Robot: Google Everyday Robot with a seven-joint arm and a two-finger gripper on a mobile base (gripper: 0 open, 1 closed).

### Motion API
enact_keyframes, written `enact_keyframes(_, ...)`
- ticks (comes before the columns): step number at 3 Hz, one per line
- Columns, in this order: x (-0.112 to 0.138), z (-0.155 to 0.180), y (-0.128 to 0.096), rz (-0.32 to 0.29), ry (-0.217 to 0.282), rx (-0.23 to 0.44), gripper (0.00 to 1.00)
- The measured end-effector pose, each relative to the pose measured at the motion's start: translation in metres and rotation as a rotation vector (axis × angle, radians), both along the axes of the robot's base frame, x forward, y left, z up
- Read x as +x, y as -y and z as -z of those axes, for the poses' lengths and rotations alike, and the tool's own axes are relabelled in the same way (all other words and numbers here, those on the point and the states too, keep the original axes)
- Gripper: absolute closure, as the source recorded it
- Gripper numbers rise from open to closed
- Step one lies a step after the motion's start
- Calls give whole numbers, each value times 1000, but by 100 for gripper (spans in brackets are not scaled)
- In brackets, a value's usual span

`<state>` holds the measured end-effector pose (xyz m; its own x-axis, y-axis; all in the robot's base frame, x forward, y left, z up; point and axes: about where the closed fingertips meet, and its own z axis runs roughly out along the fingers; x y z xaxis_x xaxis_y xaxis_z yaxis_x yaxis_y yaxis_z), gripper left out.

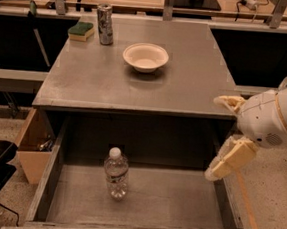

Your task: Pick water bottle from top drawer and place on counter

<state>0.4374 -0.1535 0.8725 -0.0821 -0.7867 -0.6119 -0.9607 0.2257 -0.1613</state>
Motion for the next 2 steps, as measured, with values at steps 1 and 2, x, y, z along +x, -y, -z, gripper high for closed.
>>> enact_keyframes(1,-5,31,-32,-69,16,218,0)
enact_keyframes(2,-7,35,-66,-106,15,403,0)
